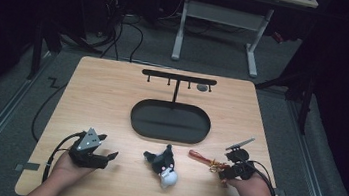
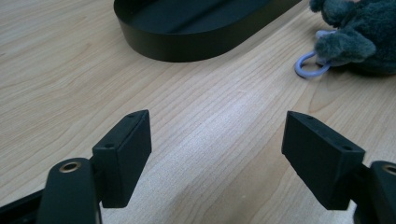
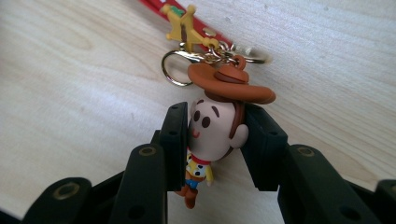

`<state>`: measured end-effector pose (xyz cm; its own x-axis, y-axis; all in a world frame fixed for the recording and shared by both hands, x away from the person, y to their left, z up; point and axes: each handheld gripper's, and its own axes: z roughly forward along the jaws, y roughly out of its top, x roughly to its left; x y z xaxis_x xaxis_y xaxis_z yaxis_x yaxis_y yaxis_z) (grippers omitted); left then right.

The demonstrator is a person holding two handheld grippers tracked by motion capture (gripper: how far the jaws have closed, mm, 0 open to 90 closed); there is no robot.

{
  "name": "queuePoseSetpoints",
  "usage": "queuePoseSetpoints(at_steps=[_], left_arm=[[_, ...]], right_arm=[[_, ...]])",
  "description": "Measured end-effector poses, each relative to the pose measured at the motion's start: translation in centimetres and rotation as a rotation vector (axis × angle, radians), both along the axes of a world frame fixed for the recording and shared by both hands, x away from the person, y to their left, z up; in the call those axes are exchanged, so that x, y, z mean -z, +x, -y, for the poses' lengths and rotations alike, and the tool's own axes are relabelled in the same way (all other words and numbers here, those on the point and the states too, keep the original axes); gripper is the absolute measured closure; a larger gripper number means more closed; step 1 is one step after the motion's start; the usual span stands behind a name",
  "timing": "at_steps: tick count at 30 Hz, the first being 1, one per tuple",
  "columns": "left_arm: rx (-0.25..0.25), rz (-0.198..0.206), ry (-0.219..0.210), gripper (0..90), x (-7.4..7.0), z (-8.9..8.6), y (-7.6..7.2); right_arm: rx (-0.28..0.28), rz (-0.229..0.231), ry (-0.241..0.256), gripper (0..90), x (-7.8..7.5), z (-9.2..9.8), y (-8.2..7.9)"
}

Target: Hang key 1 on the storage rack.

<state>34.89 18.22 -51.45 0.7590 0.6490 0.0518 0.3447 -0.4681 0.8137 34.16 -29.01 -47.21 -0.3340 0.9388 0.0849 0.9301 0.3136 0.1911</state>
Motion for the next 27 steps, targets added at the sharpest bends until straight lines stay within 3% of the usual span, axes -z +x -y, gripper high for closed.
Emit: queuePoseSetpoints(at_steps=[8,15,16,17,19,27], left_arm=[[-0.003,0.004,0.0,24.6,-0.1,0.0,-0.1],[-0.004,-0.004,-0.008,24.6,0.0,0.0,-0.1],[-0.004,-0.004,-0.01,24.6,0.0,0.0,-0.1],[-0.003,-0.003,-0.008,24.6,0.0,0.0,-0.1],[-0.003,-0.004,-0.006,24.6,0.0,0.0,-0.1],[0.0,-0.003,-0.007,24.6,0.0,0.0,-0.1]], right_arm=[[-0.069,0.012,-0.026,64.7,-1.8,-0.3,-0.3],[-0.079,0.028,-0.035,67.8,-3.4,-0.1,-0.4],[-0.101,0.037,-0.04,67.9,-3.6,0.0,-0.3],[-0.065,0.022,-0.044,68.1,-3.9,-0.2,-0.5],[-0.097,0.037,-0.052,68.3,-4.1,0.0,-0.4],[-0.096,0.059,-0.048,68.5,-5.6,-0.2,-0.4]])
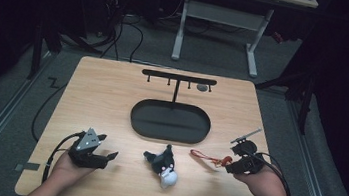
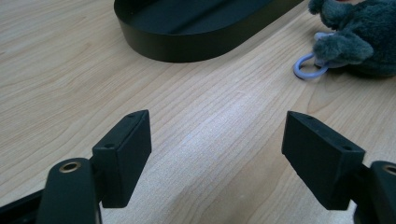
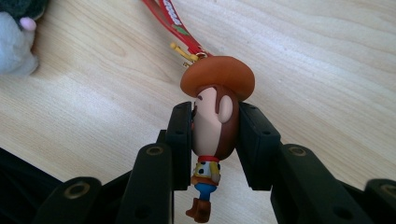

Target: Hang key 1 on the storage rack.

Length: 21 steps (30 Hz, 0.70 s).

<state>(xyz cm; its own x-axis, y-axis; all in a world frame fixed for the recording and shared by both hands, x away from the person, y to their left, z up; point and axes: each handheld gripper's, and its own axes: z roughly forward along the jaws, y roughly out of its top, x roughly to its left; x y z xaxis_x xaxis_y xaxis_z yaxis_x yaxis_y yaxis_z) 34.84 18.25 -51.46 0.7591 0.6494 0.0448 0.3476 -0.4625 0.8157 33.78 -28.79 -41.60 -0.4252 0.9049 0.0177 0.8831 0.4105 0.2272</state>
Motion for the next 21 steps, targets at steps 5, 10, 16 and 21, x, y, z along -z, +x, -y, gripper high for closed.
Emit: queuePoseSetpoints(at_steps=[5,10,16,21], left_arm=[[0.003,0.002,0.003,24.6,0.0,0.0,0.0],[0.001,0.002,-0.002,24.6,0.0,0.1,0.0],[0.002,0.001,0.0,24.6,0.0,0.1,0.0],[0.002,0.002,0.0,24.6,0.0,0.1,0.0]], right_arm=[[-0.002,0.01,-0.002,68.5,-0.7,0.1,0.1],[0.007,0.022,0.019,68.5,-2.0,0.1,0.2],[0.012,0.036,0.021,68.5,-3.7,0.1,0.4],[0.002,0.061,0.015,68.6,-5.2,0.0,0.6]])
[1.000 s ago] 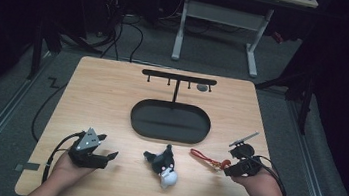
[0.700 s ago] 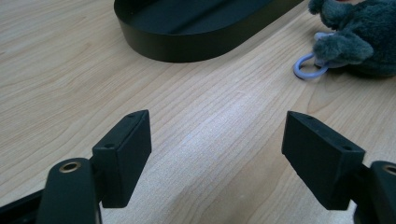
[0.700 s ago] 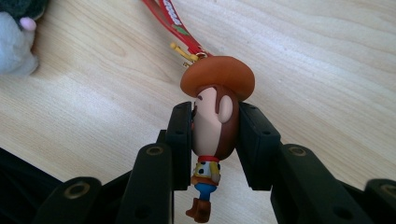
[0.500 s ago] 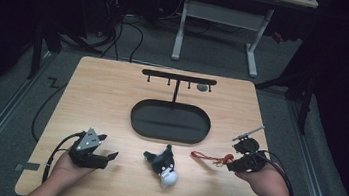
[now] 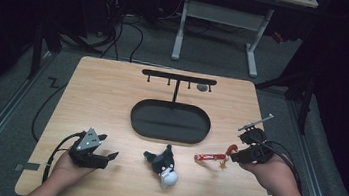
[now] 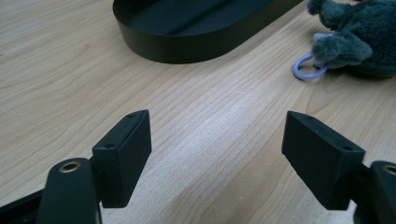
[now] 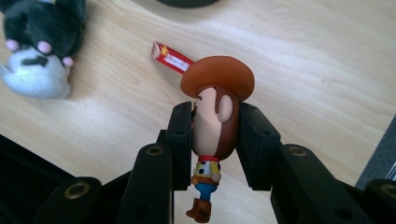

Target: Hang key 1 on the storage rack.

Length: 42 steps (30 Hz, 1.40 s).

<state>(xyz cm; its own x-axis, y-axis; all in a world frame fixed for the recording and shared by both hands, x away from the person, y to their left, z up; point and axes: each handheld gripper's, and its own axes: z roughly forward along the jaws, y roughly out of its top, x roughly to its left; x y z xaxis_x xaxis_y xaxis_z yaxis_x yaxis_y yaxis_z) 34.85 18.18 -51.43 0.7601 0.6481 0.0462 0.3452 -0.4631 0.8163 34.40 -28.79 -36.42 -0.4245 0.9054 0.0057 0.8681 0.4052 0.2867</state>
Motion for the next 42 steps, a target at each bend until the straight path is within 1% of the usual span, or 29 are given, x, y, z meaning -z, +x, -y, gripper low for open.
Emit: queuePoseSetpoints(at_steps=[1,2,3,4,9,19,20,23,25,31,37,42], left_arm=[[0.0,0.0,0.0,24.6,0.0,0.0,0.0],[0.0,0.0,0.0,24.6,0.0,0.0,0.0],[0.0,0.001,0.001,24.6,0.0,0.0,0.0],[0.0,0.001,0.001,24.6,0.0,0.0,0.0],[0.001,0.001,0.002,24.6,0.0,0.0,0.0],[0.002,0.0,0.002,24.6,0.0,0.0,-0.1],[0.003,-0.001,0.001,24.6,0.0,0.1,-0.1],[0.003,-0.001,0.002,24.6,0.0,0.1,0.0],[0.003,-0.001,0.001,24.6,0.0,0.1,0.0],[0.001,0.0,0.002,24.6,0.0,0.0,0.0],[0.002,-0.001,0.001,24.6,0.0,0.0,-0.1],[0.002,0.0,0.001,24.6,0.1,0.0,0.0]], right_arm=[[-0.005,0.008,-0.002,68.6,-0.6,-0.1,0.1],[-0.005,0.008,-0.002,68.6,-0.6,-0.1,0.1],[-0.003,0.016,-0.003,68.6,-1.2,-0.3,0.2],[-0.003,0.016,-0.003,68.6,-1.2,-0.3,0.2],[-0.014,0.045,-0.003,68.6,-2.6,-0.7,0.4],[-0.023,0.067,-0.006,68.6,-4.2,-1.3,0.7],[-0.024,0.076,0.0,68.6,-4.6,-1.3,0.8],[-0.024,0.084,-0.001,68.6,-5.0,-1.4,0.9],[-0.024,0.096,0.009,68.6,-5.5,-1.5,1.2],[-0.022,0.112,0.018,68.6,-5.9,-1.7,1.8],[-0.017,0.108,0.016,68.6,-6.2,-1.9,2.4],[-0.023,0.094,0.001,68.5,-6.6,-2.1,3.1]])
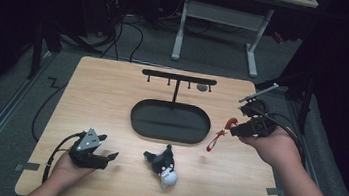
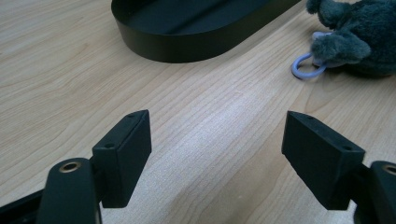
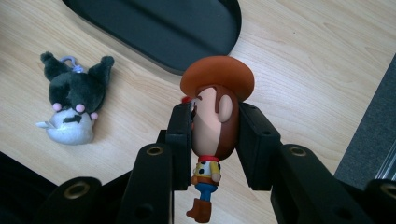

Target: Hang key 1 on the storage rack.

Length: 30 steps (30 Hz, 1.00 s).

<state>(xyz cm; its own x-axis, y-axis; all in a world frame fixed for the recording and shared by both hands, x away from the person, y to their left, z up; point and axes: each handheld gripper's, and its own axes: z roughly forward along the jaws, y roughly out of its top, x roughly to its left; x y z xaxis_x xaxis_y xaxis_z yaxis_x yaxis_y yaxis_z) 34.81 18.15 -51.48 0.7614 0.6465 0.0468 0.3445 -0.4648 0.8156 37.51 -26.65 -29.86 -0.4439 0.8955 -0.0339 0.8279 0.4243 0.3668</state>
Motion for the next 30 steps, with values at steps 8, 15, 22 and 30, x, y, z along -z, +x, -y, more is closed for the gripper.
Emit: queuePoseSetpoints(at_steps=[8,15,22,30], left_arm=[[0.005,-0.004,0.003,24.6,0.0,0.0,0.1],[0.009,-0.007,0.004,24.6,0.1,0.0,0.1],[0.011,-0.006,0.005,24.6,0.1,0.0,0.1],[0.013,-0.008,0.005,24.6,0.0,0.0,0.1]], right_arm=[[-0.019,-0.07,-0.008,68.5,-1.7,-0.9,2.1],[-0.004,-0.109,-0.005,68.5,-2.8,-1.6,4.1],[0.0,-0.12,-0.01,68.5,-3.4,-2.1,5.8],[-0.001,-0.121,-0.013,68.5,-3.5,-2.8,7.6]])
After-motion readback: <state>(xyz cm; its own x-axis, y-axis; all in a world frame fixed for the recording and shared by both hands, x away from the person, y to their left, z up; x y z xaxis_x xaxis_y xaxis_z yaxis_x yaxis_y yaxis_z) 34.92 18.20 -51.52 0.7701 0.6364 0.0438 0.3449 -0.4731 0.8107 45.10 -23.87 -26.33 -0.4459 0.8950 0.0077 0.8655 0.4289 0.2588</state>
